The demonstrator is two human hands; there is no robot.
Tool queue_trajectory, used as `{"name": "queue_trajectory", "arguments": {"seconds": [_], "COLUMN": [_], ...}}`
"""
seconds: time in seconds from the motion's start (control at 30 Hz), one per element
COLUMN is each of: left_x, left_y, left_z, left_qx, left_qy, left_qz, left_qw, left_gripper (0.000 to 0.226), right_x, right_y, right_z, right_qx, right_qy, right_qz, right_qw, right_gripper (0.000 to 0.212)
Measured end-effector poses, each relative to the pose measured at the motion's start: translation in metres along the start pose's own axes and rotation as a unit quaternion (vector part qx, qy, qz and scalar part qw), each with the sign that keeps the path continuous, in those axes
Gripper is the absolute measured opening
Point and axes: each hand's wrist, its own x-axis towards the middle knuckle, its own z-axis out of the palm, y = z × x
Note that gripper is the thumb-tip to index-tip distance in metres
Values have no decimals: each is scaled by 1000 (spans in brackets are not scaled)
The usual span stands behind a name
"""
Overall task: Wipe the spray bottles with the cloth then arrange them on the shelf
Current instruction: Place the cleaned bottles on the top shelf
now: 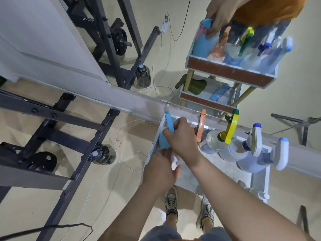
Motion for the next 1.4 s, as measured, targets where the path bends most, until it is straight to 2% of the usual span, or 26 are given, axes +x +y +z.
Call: {"name": "queue_trajectory", "arguments": {"seconds": [0.1,0.17,0.23,0.3,0.33,0.37,0.47,0.53,0.67,0.8,0.93,1.2,1.3,1.4], "left_x": [4,16,34,54,62,69,79,83,91,104,116,138,141,153], "left_y": [-10,-19,-24,-21,-20,-18,-14,-15,-18,-16,-20,-22,-24,-32], "left_z": [-31,-50,-56,-47,-40,-34,-21,-16,-14,-16,-15,-22,-21,-22], "left_qx": [-125,-215,-205,-165,-156,-152,-141,-124,-118,-94,-78,-75,-81,-14], "left_qy": [6,42,8,-58,-76,-81,-62,-43,-52,-68,-70,-101,-93,-151], "left_qz": [-74,-113,-108,-73,-59,-53,-48,-35,-13,12,41,44,64,91], "left_qw": [989,969,973,982,983,984,987,991,992,993,994,991,990,984], "left_gripper": [36,40,50,60,63,63,61,59,64,54,57,63,77,113], "right_x": [-5,-13,-22,-26,-24,-20,-11,-9,-3,2,8,13,15,13], "right_y": [-2,-3,-4,-4,-2,1,10,16,30,45,53,52,51,53], "right_z": [-20,-40,-67,-94,-104,-110,-107,-94,-80,-72,-70,-70,-70,-70], "right_qx": [-12,-103,-152,-158,-184,-233,-387,-431,-431,-385,-410,-402,-395,-407], "right_qy": [-85,-117,-56,85,128,127,-11,-58,-23,69,56,89,94,96], "right_qz": [-2,-44,-89,-147,-166,-165,-109,-105,-152,-243,-261,-258,-262,-264], "right_qw": [996,987,983,973,960,950,916,894,889,888,872,874,875,869], "right_gripper": [58,58,46,32,31,35,59,58,27,38,35,38,35,33]}}
